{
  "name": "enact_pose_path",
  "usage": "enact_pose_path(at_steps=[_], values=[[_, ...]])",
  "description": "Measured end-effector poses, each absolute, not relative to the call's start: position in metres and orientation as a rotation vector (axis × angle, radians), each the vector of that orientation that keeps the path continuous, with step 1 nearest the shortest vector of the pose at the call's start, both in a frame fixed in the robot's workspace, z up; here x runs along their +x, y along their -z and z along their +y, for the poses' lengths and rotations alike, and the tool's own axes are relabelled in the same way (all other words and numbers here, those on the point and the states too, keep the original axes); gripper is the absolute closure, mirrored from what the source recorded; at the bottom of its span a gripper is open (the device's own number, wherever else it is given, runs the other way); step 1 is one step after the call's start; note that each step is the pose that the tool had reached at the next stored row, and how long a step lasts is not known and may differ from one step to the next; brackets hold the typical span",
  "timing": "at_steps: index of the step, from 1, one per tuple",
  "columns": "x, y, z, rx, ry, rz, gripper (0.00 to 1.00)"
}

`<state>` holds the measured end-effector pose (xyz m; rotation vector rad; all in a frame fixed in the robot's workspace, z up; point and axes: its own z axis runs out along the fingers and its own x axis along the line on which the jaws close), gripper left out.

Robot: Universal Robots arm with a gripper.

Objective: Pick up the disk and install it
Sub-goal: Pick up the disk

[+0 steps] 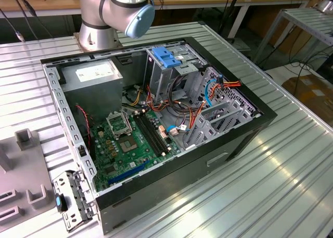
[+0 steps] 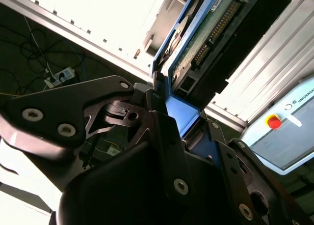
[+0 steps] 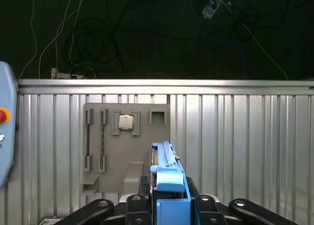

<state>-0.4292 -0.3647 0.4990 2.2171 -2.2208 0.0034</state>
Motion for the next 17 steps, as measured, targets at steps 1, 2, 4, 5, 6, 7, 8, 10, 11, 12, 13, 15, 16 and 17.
enact_pose_path(at_steps=[1, 2, 4, 5, 6, 7, 8, 10, 11, 12, 13, 15, 16, 17], values=[[-0.428, -0.499, -0.365, 2.217, -0.003, -2.221, 0.63], [-0.427, -0.499, -0.365, 2.217, -0.003, -2.221, 0.63], [-0.426, -0.499, -0.365, 2.217, -0.003, -2.221, 0.63], [-0.425, -0.499, -0.365, 2.217, -0.003, -2.221, 0.63], [-0.424, -0.499, -0.365, 2.217, -0.003, -2.221, 0.63], [-0.424, -0.499, -0.365, 2.217, -0.003, -2.221, 0.63], [-0.423, -0.499, -0.365, 2.217, -0.003, -2.221, 0.63], [-0.421, -0.499, -0.365, 2.217, -0.003, -2.221, 0.63], [-0.420, -0.499, -0.365, 2.217, -0.003, -2.221, 0.63], [-0.419, -0.499, -0.365, 2.217, -0.003, -2.221, 0.63], [-0.419, -0.499, -0.365, 2.217, -0.003, -2.221, 0.63], [-0.418, -0.499, -0.365, 2.217, -0.003, -2.221, 0.63], [-0.417, -0.499, -0.365, 2.217, -0.003, -2.221, 0.63], [-0.416, -0.499, -0.365, 2.217, -0.003, -2.221, 0.63]])
